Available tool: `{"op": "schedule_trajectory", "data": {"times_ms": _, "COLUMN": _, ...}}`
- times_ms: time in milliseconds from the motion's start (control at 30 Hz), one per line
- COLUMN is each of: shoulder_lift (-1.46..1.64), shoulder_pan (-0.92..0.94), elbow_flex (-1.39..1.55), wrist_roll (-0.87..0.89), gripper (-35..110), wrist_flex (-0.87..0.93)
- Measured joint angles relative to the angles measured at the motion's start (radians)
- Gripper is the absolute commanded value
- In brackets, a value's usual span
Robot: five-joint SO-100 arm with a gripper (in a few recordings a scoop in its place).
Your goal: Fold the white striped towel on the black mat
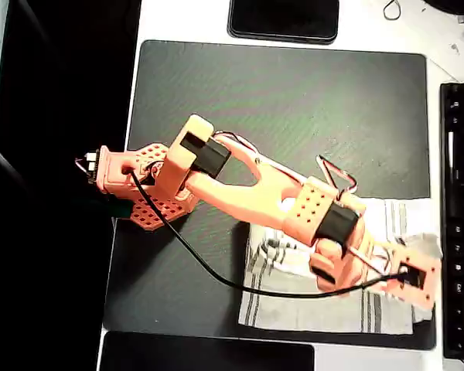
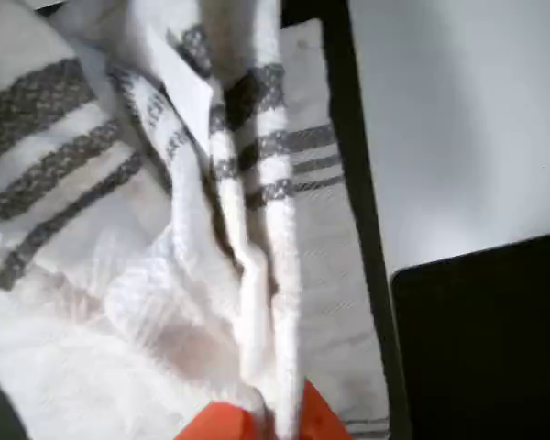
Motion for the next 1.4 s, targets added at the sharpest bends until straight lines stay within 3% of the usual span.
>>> {"op": "schedule_trajectory", "data": {"times_ms": 367, "shoulder_lift": -0.092, "shoulder_pan": 0.087, "elbow_flex": -0.015, "wrist_roll": -0.067, "gripper": 9, "wrist_flex": -0.057}}
{"op": "schedule_trajectory", "data": {"times_ms": 667, "shoulder_lift": -0.081, "shoulder_pan": 0.097, "elbow_flex": -0.026, "wrist_roll": -0.054, "gripper": 13, "wrist_flex": -0.002}}
{"op": "schedule_trajectory", "data": {"times_ms": 933, "shoulder_lift": 0.018, "shoulder_pan": -0.066, "elbow_flex": 0.037, "wrist_roll": 0.032, "gripper": 12, "wrist_flex": 0.078}}
{"op": "schedule_trajectory", "data": {"times_ms": 1400, "shoulder_lift": 0.052, "shoulder_pan": -0.299, "elbow_flex": 0.360, "wrist_roll": 0.156, "gripper": 20, "wrist_flex": -0.206}}
